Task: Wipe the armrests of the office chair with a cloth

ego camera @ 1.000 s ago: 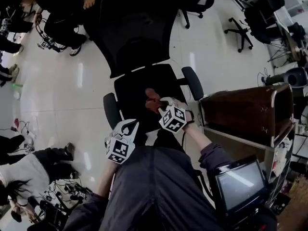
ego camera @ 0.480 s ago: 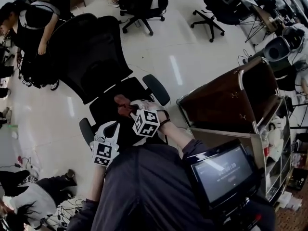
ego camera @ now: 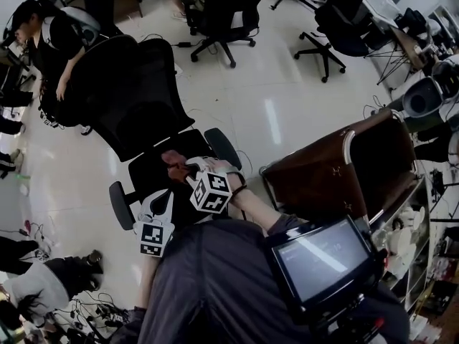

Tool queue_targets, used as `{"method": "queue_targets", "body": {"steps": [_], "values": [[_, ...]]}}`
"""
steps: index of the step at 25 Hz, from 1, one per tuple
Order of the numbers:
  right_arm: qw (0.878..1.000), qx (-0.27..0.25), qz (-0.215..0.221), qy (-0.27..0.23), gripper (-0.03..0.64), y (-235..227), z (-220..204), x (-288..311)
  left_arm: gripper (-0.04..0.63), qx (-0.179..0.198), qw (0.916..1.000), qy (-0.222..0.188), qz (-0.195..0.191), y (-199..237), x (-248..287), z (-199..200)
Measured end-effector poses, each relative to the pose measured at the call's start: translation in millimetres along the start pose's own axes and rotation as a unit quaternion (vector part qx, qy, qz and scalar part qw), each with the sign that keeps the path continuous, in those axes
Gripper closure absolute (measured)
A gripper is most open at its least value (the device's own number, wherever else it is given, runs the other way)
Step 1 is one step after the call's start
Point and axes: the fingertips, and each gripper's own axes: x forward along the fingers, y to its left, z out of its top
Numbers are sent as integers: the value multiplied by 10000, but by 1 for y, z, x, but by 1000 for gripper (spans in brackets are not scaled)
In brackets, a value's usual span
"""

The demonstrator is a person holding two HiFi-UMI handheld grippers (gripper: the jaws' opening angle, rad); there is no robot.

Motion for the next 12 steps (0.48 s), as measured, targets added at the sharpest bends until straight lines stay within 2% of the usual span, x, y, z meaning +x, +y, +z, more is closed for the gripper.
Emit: {"method": "queue_targets", "body": {"steps": [4, 10, 12], "values": [[9998, -19, 70, -211, 589, -8, 2, -9, 580, -45, 9998, 33, 189, -7, 0, 2], [9992, 122, 145, -353, 583, -10, 9, -17, 580, -25, 9996, 19, 269, -9, -6, 5], [9992, 197, 136, -333, 549, -11, 9, -18, 580, 8, 9996, -6, 286, -7, -9, 8]]}}
